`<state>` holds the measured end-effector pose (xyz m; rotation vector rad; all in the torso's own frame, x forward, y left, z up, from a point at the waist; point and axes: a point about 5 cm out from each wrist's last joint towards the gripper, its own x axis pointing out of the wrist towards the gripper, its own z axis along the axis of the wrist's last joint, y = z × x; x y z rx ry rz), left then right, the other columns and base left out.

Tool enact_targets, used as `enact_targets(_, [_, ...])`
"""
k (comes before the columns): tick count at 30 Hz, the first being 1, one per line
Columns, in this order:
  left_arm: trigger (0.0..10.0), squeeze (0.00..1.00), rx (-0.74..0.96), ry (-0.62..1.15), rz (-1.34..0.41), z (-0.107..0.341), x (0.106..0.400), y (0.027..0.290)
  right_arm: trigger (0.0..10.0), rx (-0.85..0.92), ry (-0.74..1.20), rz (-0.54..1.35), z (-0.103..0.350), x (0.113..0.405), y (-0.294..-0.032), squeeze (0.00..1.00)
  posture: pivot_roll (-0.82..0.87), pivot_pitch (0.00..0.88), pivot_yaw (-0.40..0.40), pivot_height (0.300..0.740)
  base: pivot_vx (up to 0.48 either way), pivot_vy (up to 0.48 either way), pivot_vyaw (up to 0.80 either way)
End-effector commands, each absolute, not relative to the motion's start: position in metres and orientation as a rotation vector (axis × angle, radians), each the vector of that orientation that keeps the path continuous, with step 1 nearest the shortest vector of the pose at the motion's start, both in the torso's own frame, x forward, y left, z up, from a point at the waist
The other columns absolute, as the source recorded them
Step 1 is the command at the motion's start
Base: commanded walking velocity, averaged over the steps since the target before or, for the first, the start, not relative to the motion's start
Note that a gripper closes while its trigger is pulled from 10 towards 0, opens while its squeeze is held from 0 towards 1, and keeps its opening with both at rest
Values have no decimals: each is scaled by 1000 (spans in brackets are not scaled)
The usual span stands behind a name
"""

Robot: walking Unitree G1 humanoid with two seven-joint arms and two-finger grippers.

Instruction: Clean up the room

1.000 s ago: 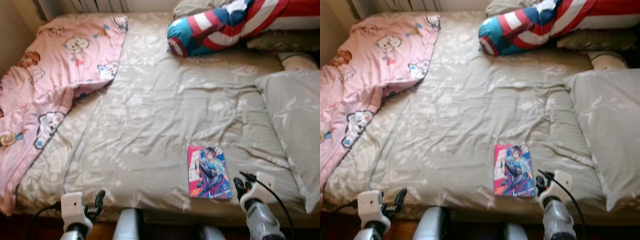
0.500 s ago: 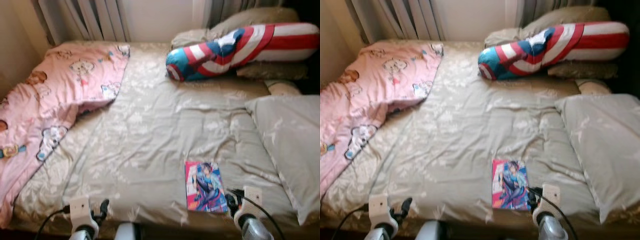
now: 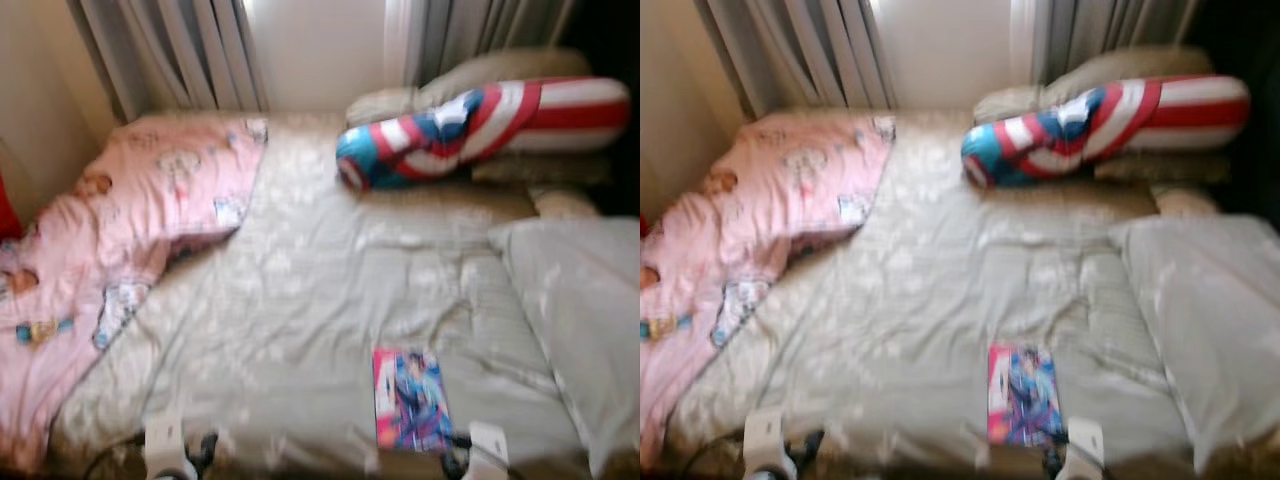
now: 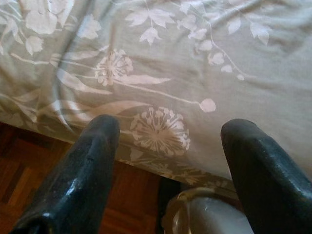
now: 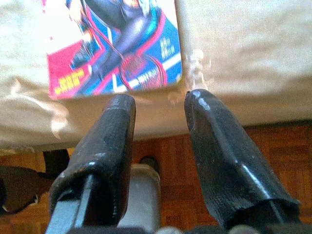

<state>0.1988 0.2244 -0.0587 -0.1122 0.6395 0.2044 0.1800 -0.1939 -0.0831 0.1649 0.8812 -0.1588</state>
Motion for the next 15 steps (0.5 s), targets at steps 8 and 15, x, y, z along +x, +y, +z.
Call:
enact_targets(8, [10000, 0, -104, 728, 228, -68, 187, 228, 10000, 159, 891, -171, -82, 182, -200, 0, -2, 0, -2, 740, 0, 0, 0])
enact_targets(15, [10000, 0, -103, 770, 232, -73, 181, 228, 10000, 151, 931, -170, -85, 174, -202, 0, -1, 0, -5, 740, 0, 0, 0])
